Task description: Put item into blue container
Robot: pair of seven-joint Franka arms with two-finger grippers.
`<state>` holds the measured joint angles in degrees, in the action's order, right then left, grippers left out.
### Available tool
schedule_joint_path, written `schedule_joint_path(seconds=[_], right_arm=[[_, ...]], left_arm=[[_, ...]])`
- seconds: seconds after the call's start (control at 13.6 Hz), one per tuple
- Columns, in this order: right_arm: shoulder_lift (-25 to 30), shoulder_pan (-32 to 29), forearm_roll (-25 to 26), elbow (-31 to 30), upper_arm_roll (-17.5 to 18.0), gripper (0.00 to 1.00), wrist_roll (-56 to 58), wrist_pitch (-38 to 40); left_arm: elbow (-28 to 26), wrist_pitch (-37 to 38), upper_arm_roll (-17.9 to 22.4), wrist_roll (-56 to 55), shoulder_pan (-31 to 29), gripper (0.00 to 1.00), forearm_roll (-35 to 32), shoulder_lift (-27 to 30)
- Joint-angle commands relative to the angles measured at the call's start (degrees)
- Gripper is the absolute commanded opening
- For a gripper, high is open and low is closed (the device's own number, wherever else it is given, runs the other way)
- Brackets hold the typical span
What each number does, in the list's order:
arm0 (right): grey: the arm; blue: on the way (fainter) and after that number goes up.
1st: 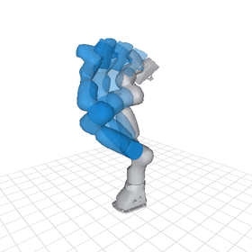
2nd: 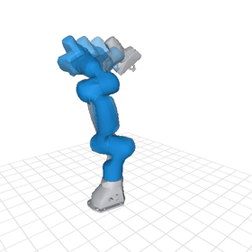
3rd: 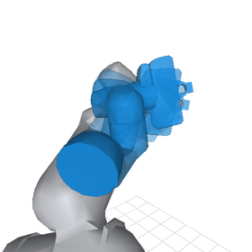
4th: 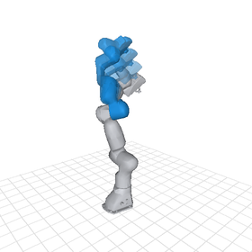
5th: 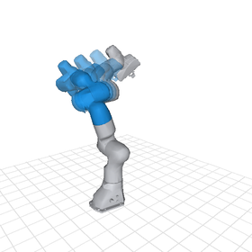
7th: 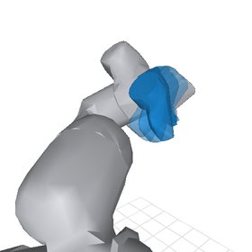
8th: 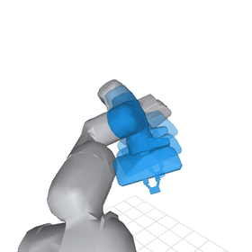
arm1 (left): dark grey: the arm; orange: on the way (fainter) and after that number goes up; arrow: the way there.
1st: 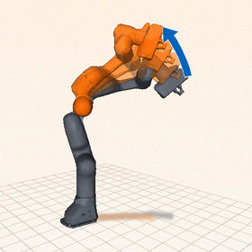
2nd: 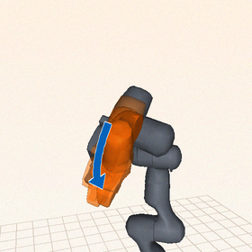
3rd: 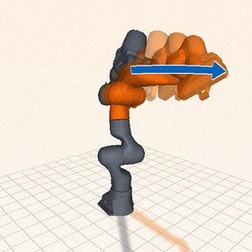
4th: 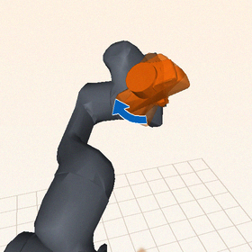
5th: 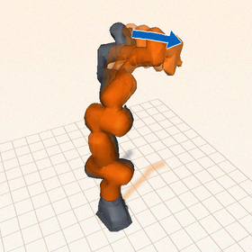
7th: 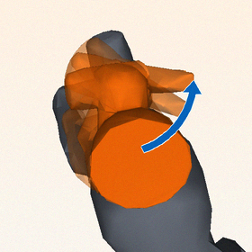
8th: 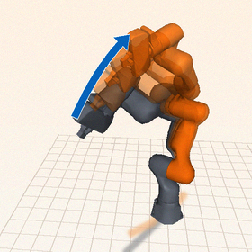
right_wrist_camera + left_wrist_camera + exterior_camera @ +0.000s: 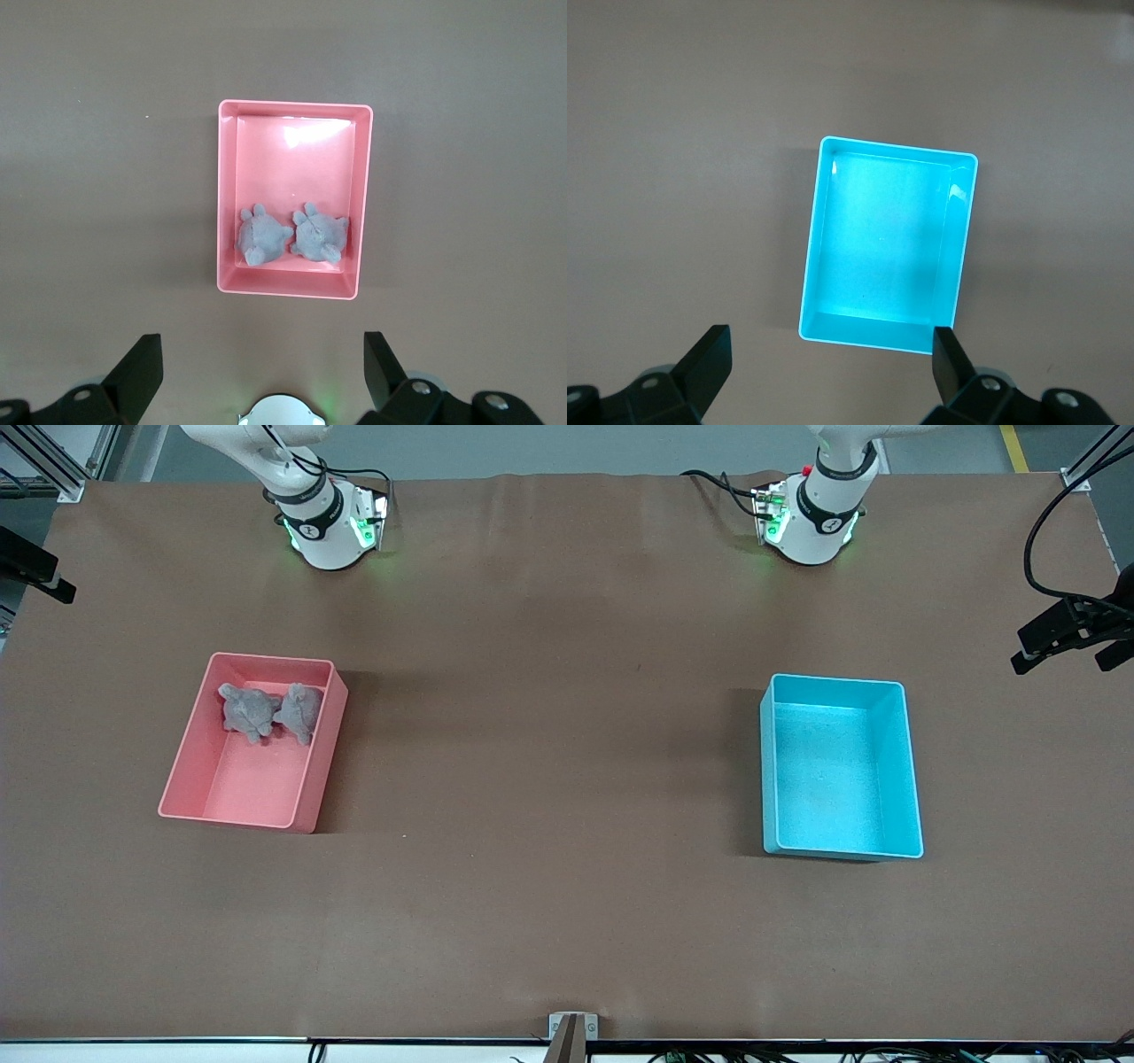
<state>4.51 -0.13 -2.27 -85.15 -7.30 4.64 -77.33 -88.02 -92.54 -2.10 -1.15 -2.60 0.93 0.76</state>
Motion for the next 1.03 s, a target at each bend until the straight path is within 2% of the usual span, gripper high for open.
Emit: schedule_joint_path(seconds=[0.0, 0.95], right_arm=[[2.0, -0.3, -0.8, -2.5, 0.1, 1.0, 0.7, -0.8], [2.8, -0.3, 0.0, -4.0, 0.2, 1.0, 0.8, -0.5]], left_arm=[[1.0, 0.1, -0.2, 0.0, -0.2, 1.0, -0.1, -0.5], [1.1, 0.1, -0.2, 0.0, -0.2, 1.0, 0.1, -0.5]])
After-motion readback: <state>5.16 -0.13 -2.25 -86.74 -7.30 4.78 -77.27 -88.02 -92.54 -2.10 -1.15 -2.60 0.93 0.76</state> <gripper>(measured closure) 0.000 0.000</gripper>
